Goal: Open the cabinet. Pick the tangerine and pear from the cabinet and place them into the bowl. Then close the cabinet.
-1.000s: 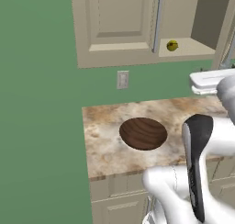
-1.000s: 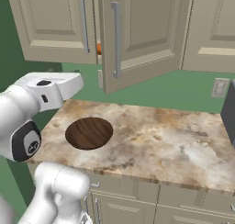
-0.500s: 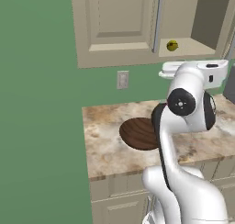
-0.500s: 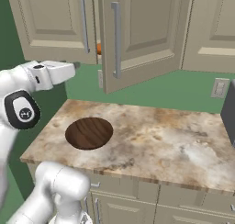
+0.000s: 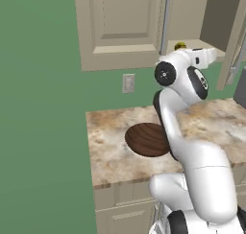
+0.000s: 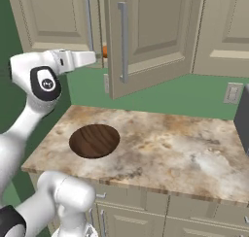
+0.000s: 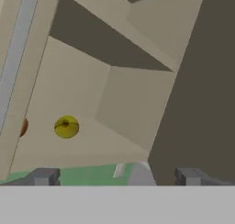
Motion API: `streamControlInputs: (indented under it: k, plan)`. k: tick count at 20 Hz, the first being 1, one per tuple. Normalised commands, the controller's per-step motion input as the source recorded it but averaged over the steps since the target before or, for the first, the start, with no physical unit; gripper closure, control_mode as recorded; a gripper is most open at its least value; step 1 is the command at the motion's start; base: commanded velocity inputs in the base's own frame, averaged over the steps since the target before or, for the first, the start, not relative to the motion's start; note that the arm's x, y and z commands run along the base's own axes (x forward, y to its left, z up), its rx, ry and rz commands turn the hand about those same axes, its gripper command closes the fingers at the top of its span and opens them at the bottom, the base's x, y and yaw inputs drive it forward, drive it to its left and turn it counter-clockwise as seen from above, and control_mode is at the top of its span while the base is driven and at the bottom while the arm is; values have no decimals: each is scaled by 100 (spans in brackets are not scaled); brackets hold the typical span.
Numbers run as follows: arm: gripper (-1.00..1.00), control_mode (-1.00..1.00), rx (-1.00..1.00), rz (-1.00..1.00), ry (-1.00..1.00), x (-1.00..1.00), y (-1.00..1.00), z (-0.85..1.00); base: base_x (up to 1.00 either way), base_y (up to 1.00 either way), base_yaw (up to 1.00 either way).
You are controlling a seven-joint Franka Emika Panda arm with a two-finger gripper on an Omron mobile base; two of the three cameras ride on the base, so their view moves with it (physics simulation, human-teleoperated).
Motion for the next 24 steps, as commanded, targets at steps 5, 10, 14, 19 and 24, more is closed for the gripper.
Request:
streamControlInputs:
  k: [5, 10, 14, 19, 24]
  plan:
    - [-100, -100, 0, -25, 10, 61, -55, 0, 0, 0, 0]
    - [-100, -100, 0, -18, 3, 61, -51, -4, 0, 0, 0]
    - [-100, -100, 0, -22, 3, 37, -77, -3, 0, 0, 0]
    - [-100, -100, 2, -24, 0, 2, -98, 0, 0, 0, 0]
    - [-100, -100, 3, -27, 0, -12, -100, 0, 0, 0, 0]
